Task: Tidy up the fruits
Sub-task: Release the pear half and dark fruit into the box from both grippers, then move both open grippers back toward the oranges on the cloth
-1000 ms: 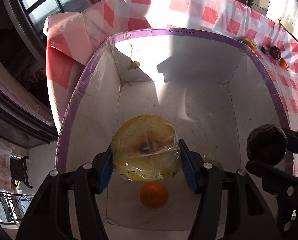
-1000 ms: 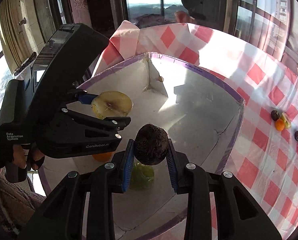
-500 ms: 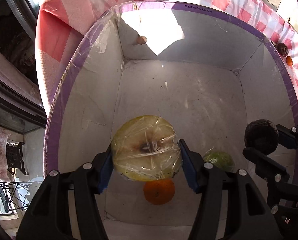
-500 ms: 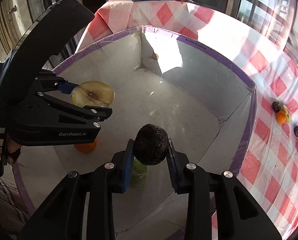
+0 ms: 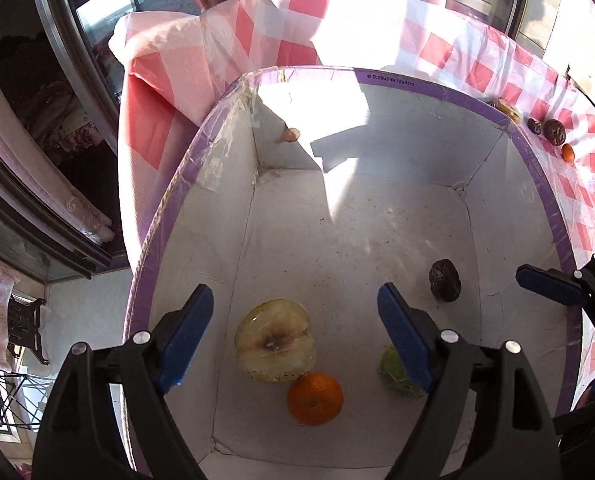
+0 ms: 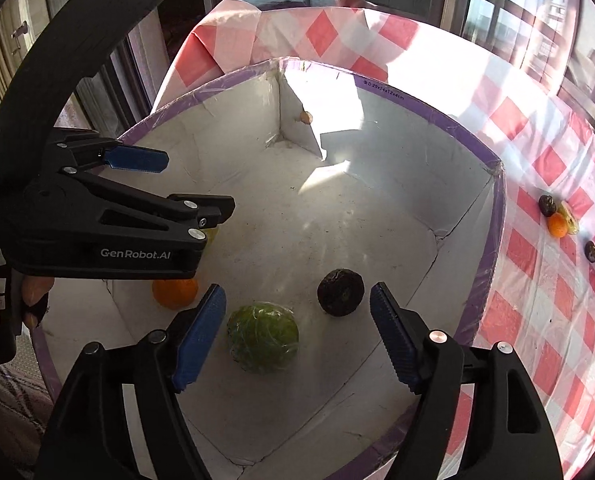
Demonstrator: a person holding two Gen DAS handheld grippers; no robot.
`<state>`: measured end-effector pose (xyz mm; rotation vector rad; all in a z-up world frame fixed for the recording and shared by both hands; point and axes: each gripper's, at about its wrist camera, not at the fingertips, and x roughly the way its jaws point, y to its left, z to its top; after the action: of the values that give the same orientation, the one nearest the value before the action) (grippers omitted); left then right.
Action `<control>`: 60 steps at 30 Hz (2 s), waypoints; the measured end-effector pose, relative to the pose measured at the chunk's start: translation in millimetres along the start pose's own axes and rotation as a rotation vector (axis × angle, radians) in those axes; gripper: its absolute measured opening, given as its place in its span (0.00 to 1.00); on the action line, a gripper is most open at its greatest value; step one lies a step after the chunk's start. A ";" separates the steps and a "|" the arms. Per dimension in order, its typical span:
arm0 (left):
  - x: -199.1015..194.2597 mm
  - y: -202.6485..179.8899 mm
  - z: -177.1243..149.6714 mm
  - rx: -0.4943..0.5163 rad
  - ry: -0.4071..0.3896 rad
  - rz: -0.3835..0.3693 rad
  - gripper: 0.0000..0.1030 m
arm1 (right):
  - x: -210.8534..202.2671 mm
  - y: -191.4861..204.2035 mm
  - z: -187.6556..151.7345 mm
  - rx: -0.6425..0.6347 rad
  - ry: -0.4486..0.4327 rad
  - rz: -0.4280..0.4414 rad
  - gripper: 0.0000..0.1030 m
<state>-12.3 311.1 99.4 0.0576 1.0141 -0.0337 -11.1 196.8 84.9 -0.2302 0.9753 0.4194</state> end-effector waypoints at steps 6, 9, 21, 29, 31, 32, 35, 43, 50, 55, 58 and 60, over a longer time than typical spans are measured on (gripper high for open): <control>-48.5 7.5 7.0 -0.102 -0.280 0.060 0.98 | -58.8 -26.2 -3.6 0.144 -0.188 -0.001 0.81; -65.1 -11.4 12.1 -0.068 -0.364 0.077 0.98 | -86.5 -51.5 -16.5 0.223 -0.283 -0.092 0.84; -74.1 -207.0 23.5 0.446 -0.381 -0.093 0.98 | -92.7 -227.2 -112.1 0.724 -0.058 -0.368 0.85; -12.8 -306.1 0.5 0.585 -0.114 -0.208 0.98 | -91.9 -320.8 -185.3 0.930 0.068 -0.405 0.80; 7.5 -317.6 -0.5 0.564 -0.045 -0.193 0.98 | -94.0 -341.4 -195.9 0.973 0.060 -0.390 0.81; 18.1 -322.7 0.1 0.551 -0.016 -0.181 0.98 | -94.7 -352.5 -200.6 0.988 0.047 -0.381 0.81; 46.7 -335.0 2.4 0.514 0.047 -0.137 0.98 | -91.2 -383.7 -207.1 1.008 0.001 -0.345 0.82; 110.1 -353.8 50.4 0.353 0.034 -0.094 0.98 | -44.6 -463.6 -187.3 0.927 -0.055 -0.328 0.86; 159.1 -364.2 101.2 0.191 0.027 -0.034 0.98 | -14.4 -501.0 -152.4 0.759 -0.089 -0.379 0.88; 178.9 -369.9 127.3 0.139 -0.007 -0.040 0.99 | 4.8 -519.0 -133.6 0.676 -0.049 -0.424 0.96; 190.5 -369.2 140.9 0.080 -0.014 -0.069 0.99 | 17.2 -525.5 -119.3 0.613 0.009 -0.438 0.96; 196.7 -370.3 150.1 0.060 -0.026 -0.057 0.99 | 22.1 -532.5 -112.6 0.602 0.013 -0.426 0.96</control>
<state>198.3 -68.4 -0.7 0.0826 0.9884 -0.1168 151.3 -317.2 6.2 0.1083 0.9920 -0.2708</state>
